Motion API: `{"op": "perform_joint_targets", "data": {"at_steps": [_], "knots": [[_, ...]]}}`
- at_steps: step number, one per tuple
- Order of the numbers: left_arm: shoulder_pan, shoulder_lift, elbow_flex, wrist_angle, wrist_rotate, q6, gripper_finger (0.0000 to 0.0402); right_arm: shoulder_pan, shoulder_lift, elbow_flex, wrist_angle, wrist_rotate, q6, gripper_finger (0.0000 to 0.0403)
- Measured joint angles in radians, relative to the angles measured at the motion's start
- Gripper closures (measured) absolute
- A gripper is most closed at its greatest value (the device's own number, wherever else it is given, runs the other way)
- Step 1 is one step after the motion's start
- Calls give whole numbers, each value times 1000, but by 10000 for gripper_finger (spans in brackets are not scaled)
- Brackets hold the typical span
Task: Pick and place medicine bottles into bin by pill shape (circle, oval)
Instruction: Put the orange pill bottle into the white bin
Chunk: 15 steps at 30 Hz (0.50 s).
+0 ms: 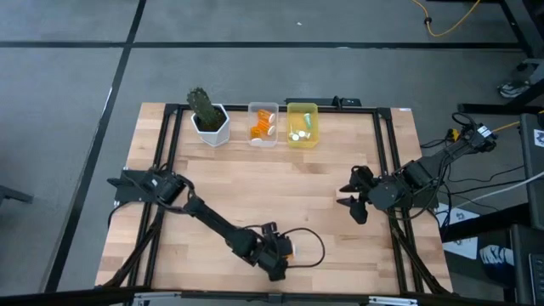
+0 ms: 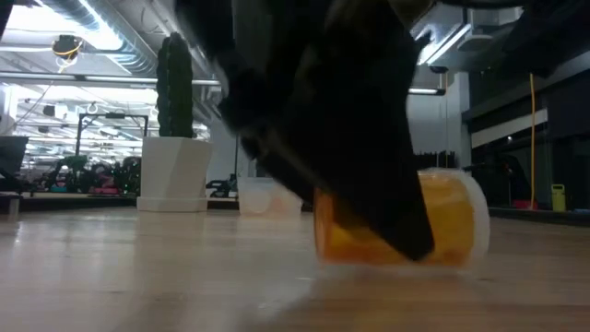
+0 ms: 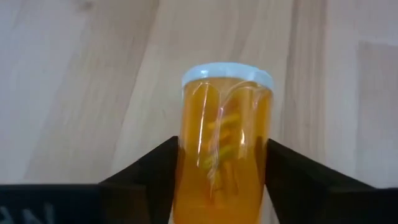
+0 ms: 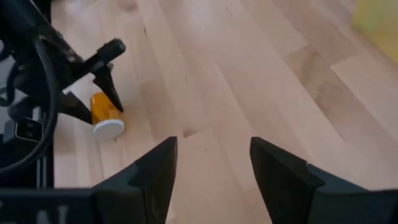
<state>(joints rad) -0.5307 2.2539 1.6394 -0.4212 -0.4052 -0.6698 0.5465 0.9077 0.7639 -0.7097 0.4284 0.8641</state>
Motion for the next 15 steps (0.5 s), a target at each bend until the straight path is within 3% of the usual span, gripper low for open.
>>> {"op": "perform_joint_targets", "data": {"at_steps": [5, 8, 11, 15], "knots": [[58, -57, 0, -79, 89, 108, 246, 0, 0, 0, -2, 17, -9, 198], [108, -135, 0, -159, 100, 193, 253, 0, 0, 0, -6, 23, -9, 198], [175, -232, 0, -278, 54, 276, 253, 0, 0, 0, -10, 24, -9, 198], [310, -364, 0, -414, -88, 364, 253, 0, 0, 0, -11, 35, -15, 198]]}}
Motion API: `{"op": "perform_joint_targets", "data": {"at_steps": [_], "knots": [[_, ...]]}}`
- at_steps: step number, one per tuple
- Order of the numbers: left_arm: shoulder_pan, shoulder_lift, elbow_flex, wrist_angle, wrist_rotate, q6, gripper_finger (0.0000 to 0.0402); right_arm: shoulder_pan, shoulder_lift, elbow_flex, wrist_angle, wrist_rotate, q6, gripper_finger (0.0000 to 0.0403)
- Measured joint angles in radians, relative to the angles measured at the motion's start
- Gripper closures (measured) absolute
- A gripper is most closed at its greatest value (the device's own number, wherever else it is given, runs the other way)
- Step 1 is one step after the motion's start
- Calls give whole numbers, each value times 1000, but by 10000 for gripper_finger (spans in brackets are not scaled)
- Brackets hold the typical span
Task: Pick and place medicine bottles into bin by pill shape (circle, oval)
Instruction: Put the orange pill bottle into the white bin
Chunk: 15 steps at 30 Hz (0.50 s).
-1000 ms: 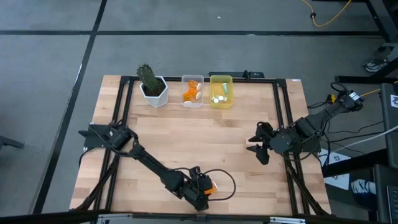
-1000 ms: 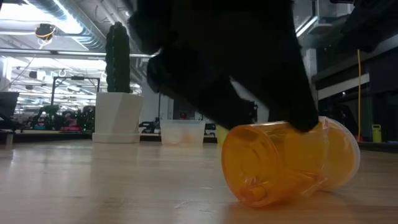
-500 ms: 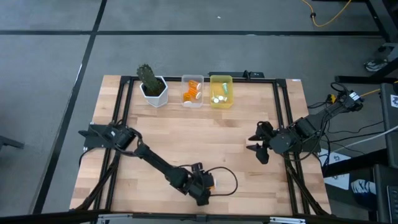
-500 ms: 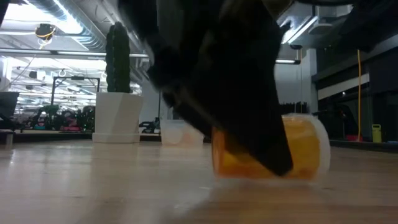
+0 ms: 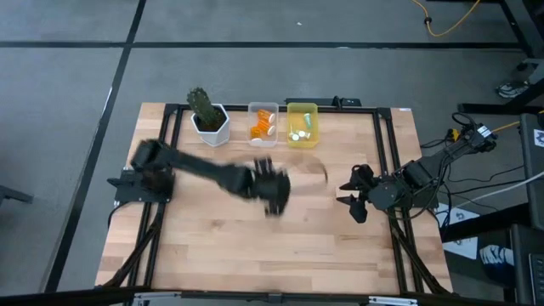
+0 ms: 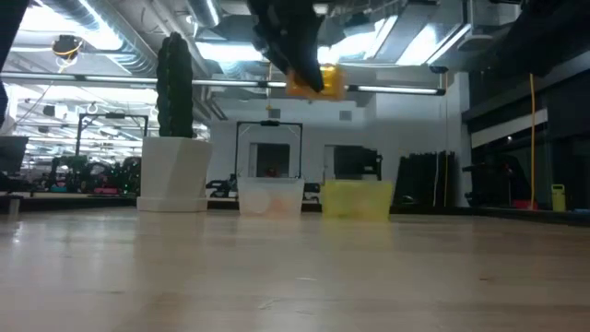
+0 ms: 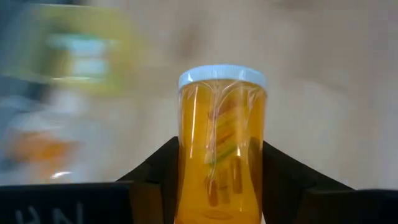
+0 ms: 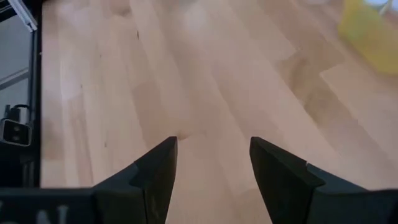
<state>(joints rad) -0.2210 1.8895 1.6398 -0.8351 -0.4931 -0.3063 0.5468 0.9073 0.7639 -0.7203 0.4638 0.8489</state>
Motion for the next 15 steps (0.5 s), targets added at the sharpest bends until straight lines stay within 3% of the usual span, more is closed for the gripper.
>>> {"op": "perform_joint_targets", "data": {"at_steps": [2, 10, 15], "knots": [[82, -46, 2, -19, -26, 42, 254, 0, 0, 0, 0, 16, -17, 198], [446, -71, 1, -21, 68, 249, 254, 0, 0, 0, 4, 41, -43, 198], [620, -67, 0, -9, 151, 252, 227, 0, 0, 0, 4, 40, -43, 198]]}}
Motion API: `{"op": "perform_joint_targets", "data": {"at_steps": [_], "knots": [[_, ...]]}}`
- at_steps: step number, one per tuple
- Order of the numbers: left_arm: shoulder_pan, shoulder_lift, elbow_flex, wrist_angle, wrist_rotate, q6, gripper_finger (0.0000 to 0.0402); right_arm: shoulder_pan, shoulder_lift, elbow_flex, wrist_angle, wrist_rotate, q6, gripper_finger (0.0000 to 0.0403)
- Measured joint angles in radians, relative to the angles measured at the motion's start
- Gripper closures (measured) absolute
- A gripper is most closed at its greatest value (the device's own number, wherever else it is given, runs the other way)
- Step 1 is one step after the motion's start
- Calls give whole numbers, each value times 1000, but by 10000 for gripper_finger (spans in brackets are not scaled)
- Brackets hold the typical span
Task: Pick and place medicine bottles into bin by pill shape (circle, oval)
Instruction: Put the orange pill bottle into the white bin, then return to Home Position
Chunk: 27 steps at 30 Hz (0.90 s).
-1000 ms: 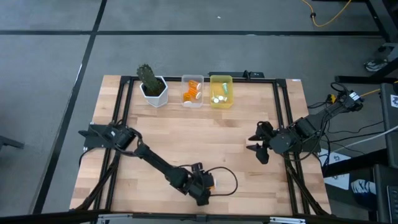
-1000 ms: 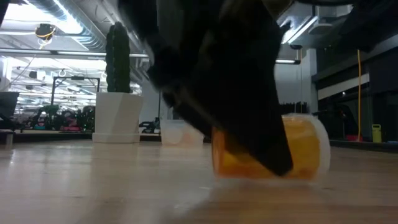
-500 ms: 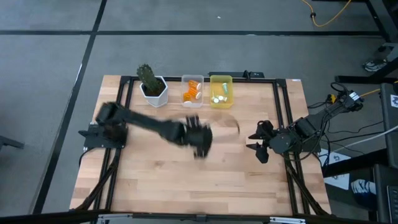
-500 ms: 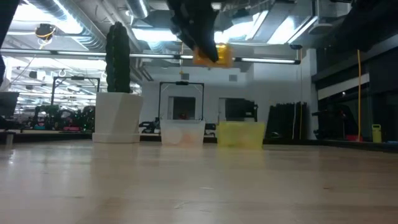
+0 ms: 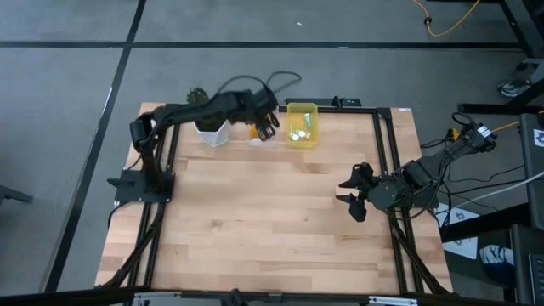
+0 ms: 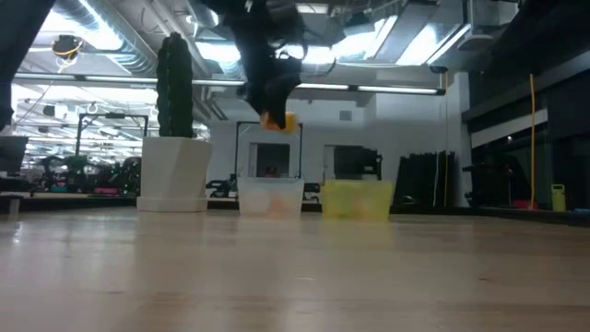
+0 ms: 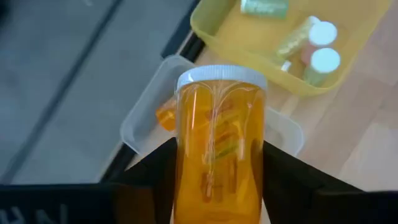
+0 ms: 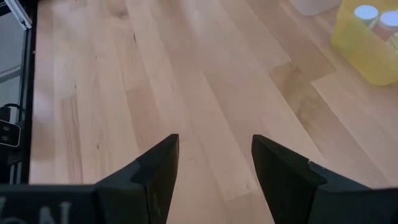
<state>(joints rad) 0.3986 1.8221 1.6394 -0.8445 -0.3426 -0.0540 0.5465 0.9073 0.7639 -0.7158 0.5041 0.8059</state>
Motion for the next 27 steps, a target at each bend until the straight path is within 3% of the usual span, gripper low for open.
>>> {"op": "perform_joint_targets", "data": {"at_steps": [4, 10, 15, 22, 27], "knots": [[78, 0, 0, -3, 137, 12, 191, 0, 0, 0, 0, 0, 0, 198], [108, 5, 0, 0, 143, 31, 158, 0, 0, 0, 0, 2, -3, 198], [89, -13, 0, -58, 143, 8, 154, 0, 0, 0, 0, 16, -2, 198], [-25, -204, 0, -291, 116, -42, 152, 0, 0, 0, 18, -8, 26, 198], [-146, -401, 0, -406, 128, -97, 151, -21, 0, 4, 75, -29, -71, 198]]}}
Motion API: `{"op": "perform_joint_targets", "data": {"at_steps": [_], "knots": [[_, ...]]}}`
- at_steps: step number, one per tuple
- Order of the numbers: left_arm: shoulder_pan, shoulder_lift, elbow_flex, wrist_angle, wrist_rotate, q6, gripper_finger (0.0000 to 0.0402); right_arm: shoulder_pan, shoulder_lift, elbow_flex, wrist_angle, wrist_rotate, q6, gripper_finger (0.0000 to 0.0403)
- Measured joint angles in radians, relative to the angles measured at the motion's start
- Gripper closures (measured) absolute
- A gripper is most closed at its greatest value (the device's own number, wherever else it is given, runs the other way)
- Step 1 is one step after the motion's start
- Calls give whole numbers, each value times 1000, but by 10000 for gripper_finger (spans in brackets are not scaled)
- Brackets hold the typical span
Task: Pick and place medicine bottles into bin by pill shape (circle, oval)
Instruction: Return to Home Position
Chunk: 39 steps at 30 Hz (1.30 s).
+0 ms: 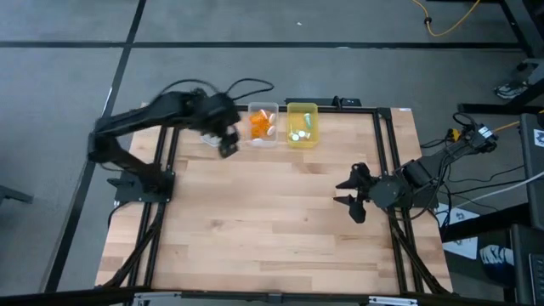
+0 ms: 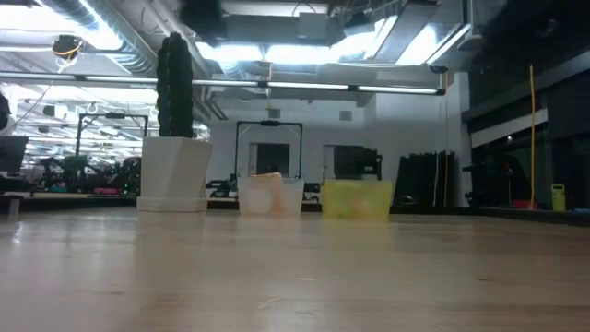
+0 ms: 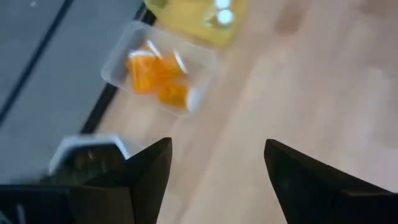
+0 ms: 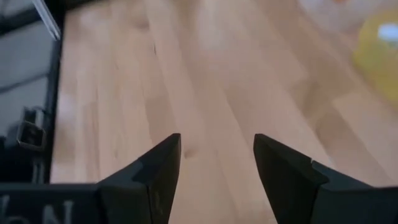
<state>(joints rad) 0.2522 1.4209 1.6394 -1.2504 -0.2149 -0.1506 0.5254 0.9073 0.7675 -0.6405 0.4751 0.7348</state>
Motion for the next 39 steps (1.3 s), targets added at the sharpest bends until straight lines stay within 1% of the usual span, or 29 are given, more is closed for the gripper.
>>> {"op": "perform_joint_targets", "data": {"at_steps": [3, 6, 9, 12, 16, 20, 25, 28, 30, 34, 39], "knots": [[-75, -110, 0, -131, 30, -48, 151, -44, -4, 17, 69, -17, -72, 198], [-134, -241, -16, -163, 57, -122, 151, -89, -29, 43, 98, -77, -165, 198], [-192, -402, -94, -116, 62, -147, 151, -123, -86, 61, 96, -113, -257, 198], [-245, -577, -239, -24, 70, -204, 151, -137, -180, 62, 82, -117, -306, 198], [-284, -799, -483, 154, 52, -265, 151, -140, -325, 25, 84, -121, -347, 198], [-308, -931, -723, 392, 52, -233, 150, -140, -463, -70, 165, -139, -349, 198], [-329, -1035, -974, 722, 53, -133, 150, -140, -587, -258, 376, -220, -403, 198], [-338, -1097, -1101, 893, 89, -98, 150, -144, -643, -333, 439, -224, -435, 198], [-345, -1138, -1191, 1004, 133, -91, 150, -152, -680, -365, 443, -226, -457, 198], [-348, -1200, -1340, 1163, 168, -83, 150, -174, -757, -411, 431, -226, -480, 198], [-348, -1212, -1459, 1339, 198, -82, 150, -183, -858, -454, 402, -241, -506, 198]]}}
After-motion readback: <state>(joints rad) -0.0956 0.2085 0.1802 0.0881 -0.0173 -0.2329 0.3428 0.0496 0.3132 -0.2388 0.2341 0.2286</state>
